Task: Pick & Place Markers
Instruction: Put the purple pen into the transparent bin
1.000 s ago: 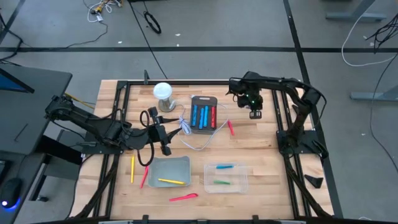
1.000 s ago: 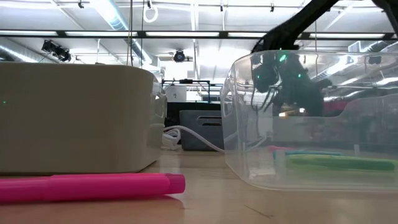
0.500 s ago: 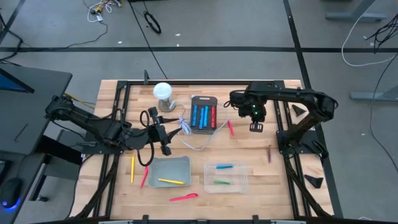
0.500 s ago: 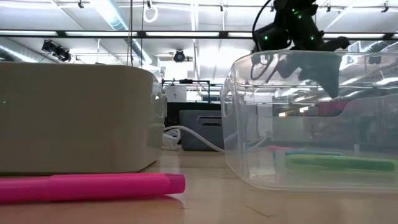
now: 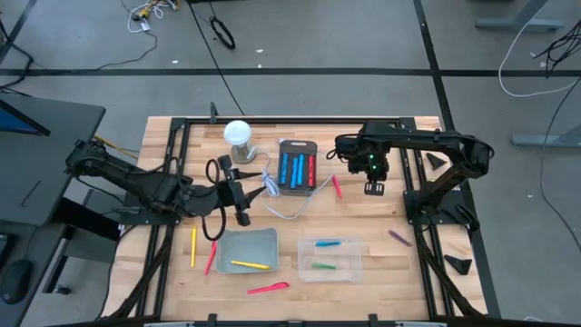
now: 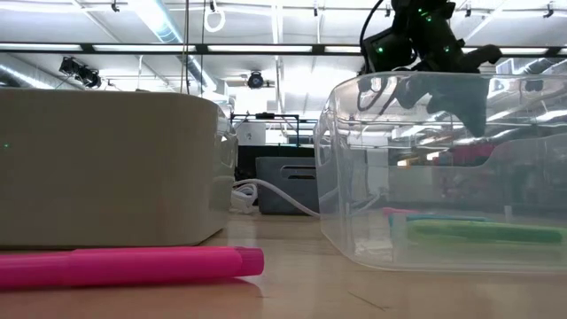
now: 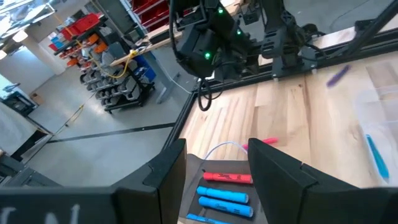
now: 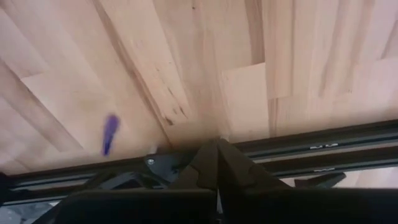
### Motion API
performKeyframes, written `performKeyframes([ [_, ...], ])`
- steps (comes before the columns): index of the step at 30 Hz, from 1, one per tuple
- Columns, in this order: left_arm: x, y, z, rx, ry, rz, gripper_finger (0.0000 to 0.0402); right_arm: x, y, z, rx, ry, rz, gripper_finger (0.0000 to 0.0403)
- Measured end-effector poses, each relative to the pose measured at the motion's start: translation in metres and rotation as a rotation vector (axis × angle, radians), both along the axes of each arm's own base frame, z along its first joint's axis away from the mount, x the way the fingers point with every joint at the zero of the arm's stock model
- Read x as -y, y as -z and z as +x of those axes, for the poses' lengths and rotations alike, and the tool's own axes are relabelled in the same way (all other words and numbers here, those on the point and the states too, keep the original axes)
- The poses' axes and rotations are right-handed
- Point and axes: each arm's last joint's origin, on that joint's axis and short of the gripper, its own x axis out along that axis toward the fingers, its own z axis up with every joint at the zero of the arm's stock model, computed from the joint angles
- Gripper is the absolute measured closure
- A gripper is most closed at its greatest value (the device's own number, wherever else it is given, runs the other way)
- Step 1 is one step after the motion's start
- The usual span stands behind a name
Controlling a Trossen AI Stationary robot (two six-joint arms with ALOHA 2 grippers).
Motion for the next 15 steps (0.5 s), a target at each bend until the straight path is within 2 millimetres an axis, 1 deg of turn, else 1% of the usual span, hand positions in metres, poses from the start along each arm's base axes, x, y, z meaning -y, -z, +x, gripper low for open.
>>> performKeyframes([
  [9, 0.0, 0.0, 0.0, 0.0, 0.001, 0.0, 0.0223, -0.0002, 0.0, 0.0001, 0.003, 0.001, 0.009, 0.0395],
  [12, 0.0, 0.0, 0.0, 0.0, 0.001, -0.001, 0.0223, -0.0007, 0.0, 0.0002, 0.004, 0.005, 0.013, 0.0375],
  [15, 0.0, 0.0, 0.0, 0.0, 0.001, -0.001, 0.0223, -0.0046, -0.0001, 0.0015, 0.018, 0.012, 0.057, 0.0338],
])
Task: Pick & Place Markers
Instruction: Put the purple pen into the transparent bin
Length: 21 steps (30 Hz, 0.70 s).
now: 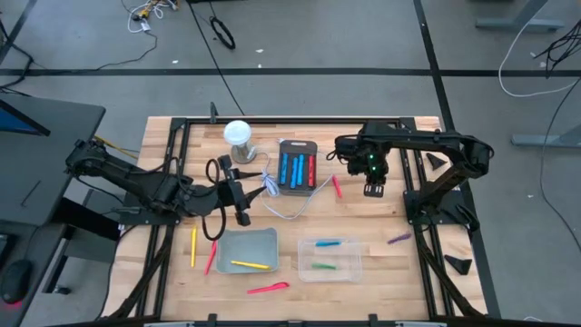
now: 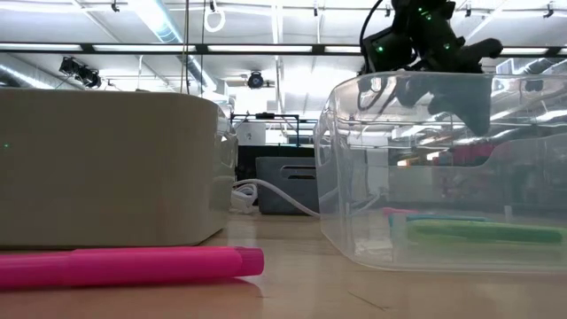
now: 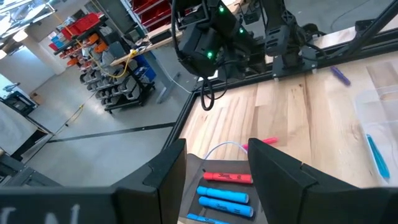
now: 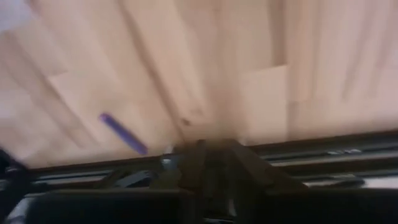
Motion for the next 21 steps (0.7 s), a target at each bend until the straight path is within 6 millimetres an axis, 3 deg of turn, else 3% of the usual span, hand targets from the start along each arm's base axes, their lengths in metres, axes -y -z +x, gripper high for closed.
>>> performKeyframes([
  [5, 0.0, 0.0, 0.0, 0.0, 0.0, 0.0, 0.0223, -0.013, 0.0, 0.004, 0.004, 0.065, 0.055, 0.0267],
  [9, 0.0, 0.0, 0.0, 0.0, 0.0, 0.0, 0.0223, -0.026, -0.001, 0.007, -0.023, 0.148, 0.051, 0.0233],
  [21, 0.0, 0.0, 0.0, 0.0, 0.0, 0.0, 0.0223, -0.075, -0.001, 0.012, -0.186, 0.62, -0.14, 0.022],
])
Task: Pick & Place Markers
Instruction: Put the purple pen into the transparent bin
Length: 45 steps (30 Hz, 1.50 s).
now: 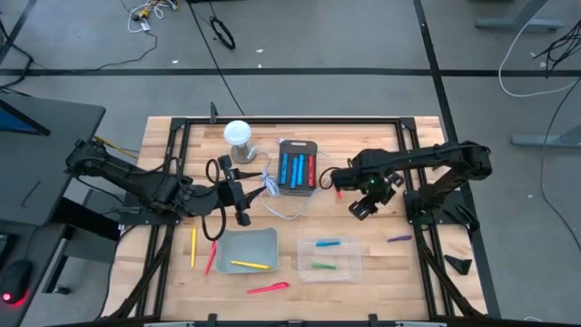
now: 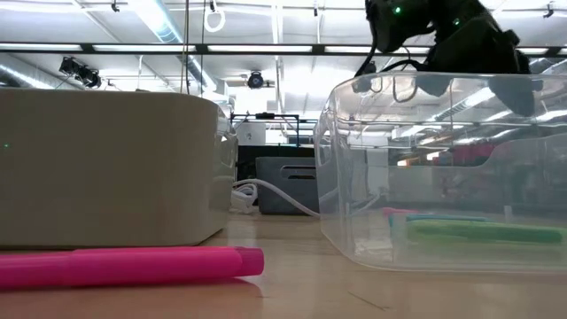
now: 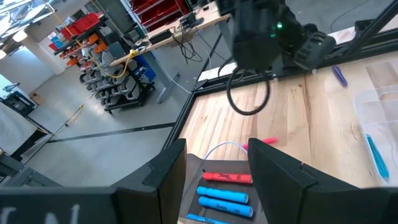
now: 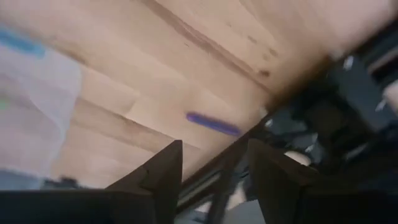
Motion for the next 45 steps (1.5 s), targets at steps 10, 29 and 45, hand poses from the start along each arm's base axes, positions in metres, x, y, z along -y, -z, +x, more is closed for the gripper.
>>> performKeyframes([
  [10, 0.002, 0.001, 0.001, -0.01, 0.069, -0.022, 0.0223, -0.041, -0.006, -0.009, -0.087, 0.463, -0.308, 0.022],
  [29, 0.002, 0.003, 0.0, -0.045, 0.104, -0.022, 0.0223, -0.096, 0.052, -0.046, -0.205, 1.017, -0.591, 0.022],
  [45, 0.001, 0.003, 0.0, -0.043, 0.074, -0.015, 0.0223, -0.089, 0.111, -0.065, -0.191, 1.027, -0.5, 0.022],
])
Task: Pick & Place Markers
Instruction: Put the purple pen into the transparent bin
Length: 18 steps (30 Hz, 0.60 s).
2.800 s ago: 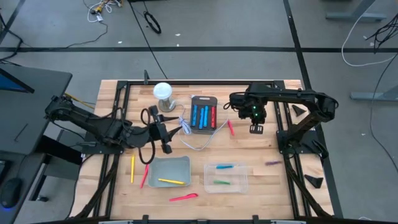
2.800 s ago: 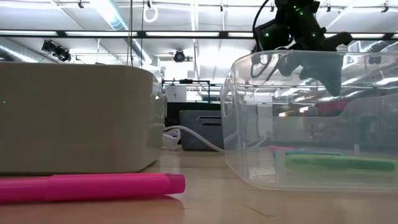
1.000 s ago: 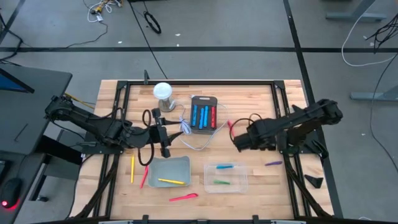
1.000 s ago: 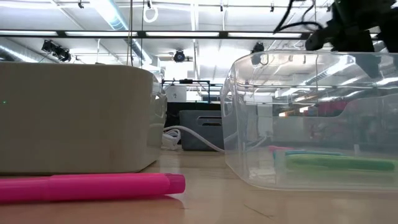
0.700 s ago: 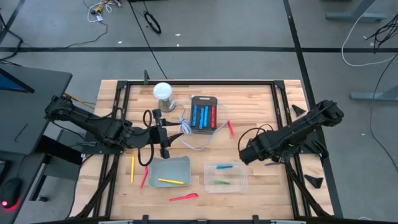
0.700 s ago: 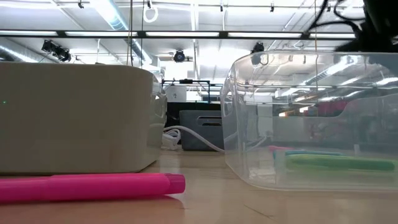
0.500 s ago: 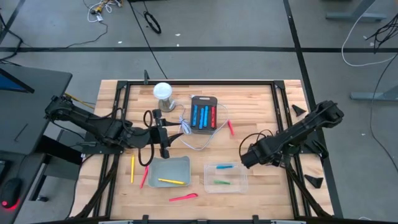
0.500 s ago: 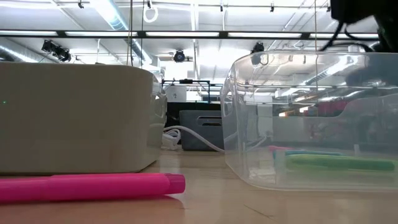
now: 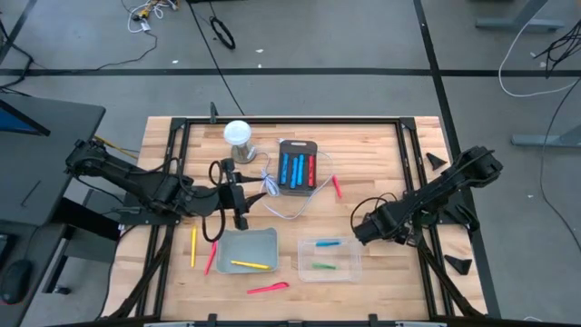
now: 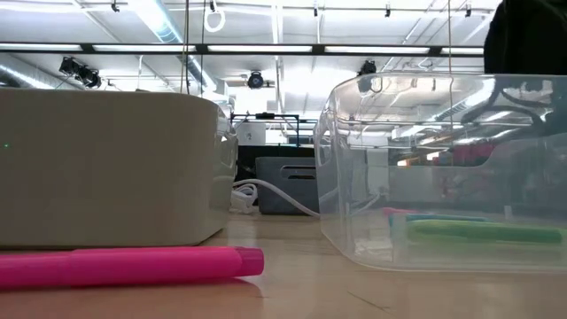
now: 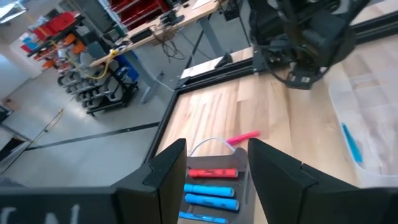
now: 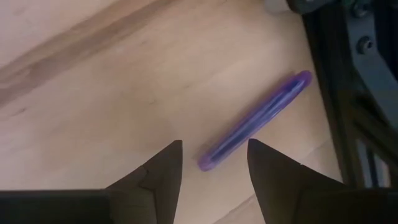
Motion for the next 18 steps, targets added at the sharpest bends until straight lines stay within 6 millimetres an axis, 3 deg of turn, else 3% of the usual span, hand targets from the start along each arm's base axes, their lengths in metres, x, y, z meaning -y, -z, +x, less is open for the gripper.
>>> performKeyframes([
  [10, -0.007, 0.0, 0.002, 0.016, -0.031, -0.045, 0.0223, -0.008, -0.002, -0.006, -0.003, -0.048, 0.006, 0.022],
  [18, -0.007, 0.001, 0.002, 0.01, -0.029, -0.044, 0.0223, -0.019, -0.03, -0.015, -0.002, -0.099, 0.066, 0.022],
])
